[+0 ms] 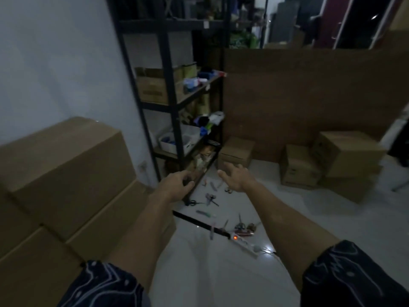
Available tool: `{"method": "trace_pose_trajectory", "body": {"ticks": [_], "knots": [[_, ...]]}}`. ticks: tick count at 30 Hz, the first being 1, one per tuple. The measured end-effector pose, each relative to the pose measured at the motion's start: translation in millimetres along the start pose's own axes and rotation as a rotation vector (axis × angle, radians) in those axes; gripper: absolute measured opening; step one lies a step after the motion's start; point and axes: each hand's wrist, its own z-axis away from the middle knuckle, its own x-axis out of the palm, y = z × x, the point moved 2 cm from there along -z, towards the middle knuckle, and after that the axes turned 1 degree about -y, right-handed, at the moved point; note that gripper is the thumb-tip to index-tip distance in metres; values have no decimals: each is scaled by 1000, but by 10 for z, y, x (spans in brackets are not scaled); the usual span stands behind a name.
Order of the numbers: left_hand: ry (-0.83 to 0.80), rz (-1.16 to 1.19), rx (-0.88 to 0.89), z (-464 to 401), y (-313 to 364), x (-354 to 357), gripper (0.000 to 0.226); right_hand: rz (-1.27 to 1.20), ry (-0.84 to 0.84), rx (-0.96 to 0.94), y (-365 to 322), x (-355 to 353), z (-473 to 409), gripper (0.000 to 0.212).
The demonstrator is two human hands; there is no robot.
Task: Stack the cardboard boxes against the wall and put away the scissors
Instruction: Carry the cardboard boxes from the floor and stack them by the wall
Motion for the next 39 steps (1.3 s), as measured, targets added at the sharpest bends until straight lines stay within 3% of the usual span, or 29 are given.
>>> {"method": "trace_pose_trajectory", "body": {"ticks": [12, 25, 30, 35, 39], "knots": [[-106, 165, -60, -2827, 623, 1187, 61, -39, -33, 171, 1852, -365, -2131, 78], [-158, 199, -138, -5757, 1132, 1216, 60, -3, -115, 183, 2851, -1550, -4821, 73], [-155, 261, -249, -7036, 1221, 1426, 53, 63, -206, 157, 3355, -1894, -6322, 75], [-173, 300, -401, -8064, 1376, 1659, 62, 170, -324, 40, 3609, -2362, -7392, 60], [-136, 422, -523, -8843, 1466, 1823, 51, 151, -303, 91, 3881, -2523, -8310, 75]]}}
